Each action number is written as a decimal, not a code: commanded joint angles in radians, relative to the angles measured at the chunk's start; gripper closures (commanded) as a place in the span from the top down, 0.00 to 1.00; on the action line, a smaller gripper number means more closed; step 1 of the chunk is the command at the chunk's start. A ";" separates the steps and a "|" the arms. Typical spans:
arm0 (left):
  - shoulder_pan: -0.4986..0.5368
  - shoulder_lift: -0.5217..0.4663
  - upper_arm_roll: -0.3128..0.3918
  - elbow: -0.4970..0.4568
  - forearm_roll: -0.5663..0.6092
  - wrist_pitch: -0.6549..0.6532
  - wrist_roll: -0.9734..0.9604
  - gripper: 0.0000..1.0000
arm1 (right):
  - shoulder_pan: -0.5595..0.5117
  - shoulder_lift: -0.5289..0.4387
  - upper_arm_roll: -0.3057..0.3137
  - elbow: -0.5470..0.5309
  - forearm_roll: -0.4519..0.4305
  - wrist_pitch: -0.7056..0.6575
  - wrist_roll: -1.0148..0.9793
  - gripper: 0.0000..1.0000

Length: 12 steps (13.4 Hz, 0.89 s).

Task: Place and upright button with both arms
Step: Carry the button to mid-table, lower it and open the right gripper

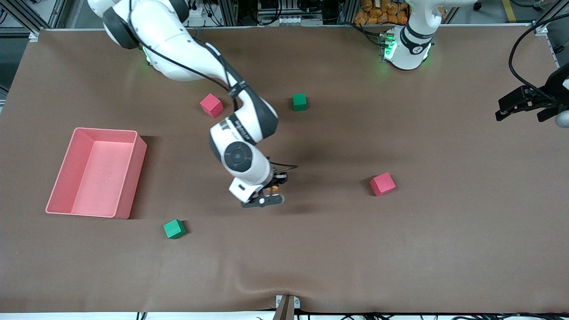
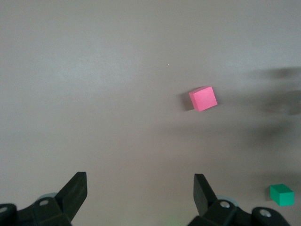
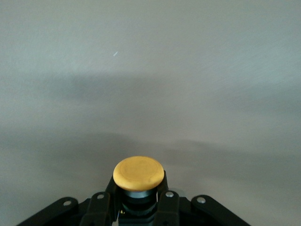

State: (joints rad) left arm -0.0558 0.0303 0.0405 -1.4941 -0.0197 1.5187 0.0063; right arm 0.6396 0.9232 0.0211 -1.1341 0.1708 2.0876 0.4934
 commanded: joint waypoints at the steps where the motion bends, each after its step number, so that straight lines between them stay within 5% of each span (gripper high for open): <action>1: -0.002 0.008 -0.001 0.015 -0.002 -0.011 -0.003 1.00 | 0.054 0.080 -0.018 0.074 0.021 0.020 0.069 0.00; 7: -0.013 0.019 -0.002 0.011 -0.012 -0.014 -0.003 1.00 | 0.087 0.132 -0.029 0.074 0.012 0.109 0.108 0.00; 8: -0.019 0.025 -0.002 0.011 -0.012 -0.014 -0.005 1.00 | 0.087 0.132 -0.030 0.071 0.012 0.109 0.109 0.21; 9: -0.022 0.028 -0.002 0.012 -0.019 -0.012 -0.017 1.00 | 0.092 0.132 -0.036 0.067 0.007 0.109 0.109 0.86; 10: -0.030 0.030 -0.002 0.012 -0.032 -0.014 -0.023 1.00 | 0.101 0.131 -0.047 0.066 -0.014 0.111 0.108 1.00; 12: -0.044 0.042 -0.002 0.014 -0.035 -0.014 -0.023 1.00 | 0.097 0.117 -0.053 0.065 -0.027 0.101 0.103 1.00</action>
State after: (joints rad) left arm -0.0832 0.0601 0.0357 -1.4948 -0.0383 1.5179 -0.0007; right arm 0.7206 1.0252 -0.0062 -1.1157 0.1592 2.2051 0.5852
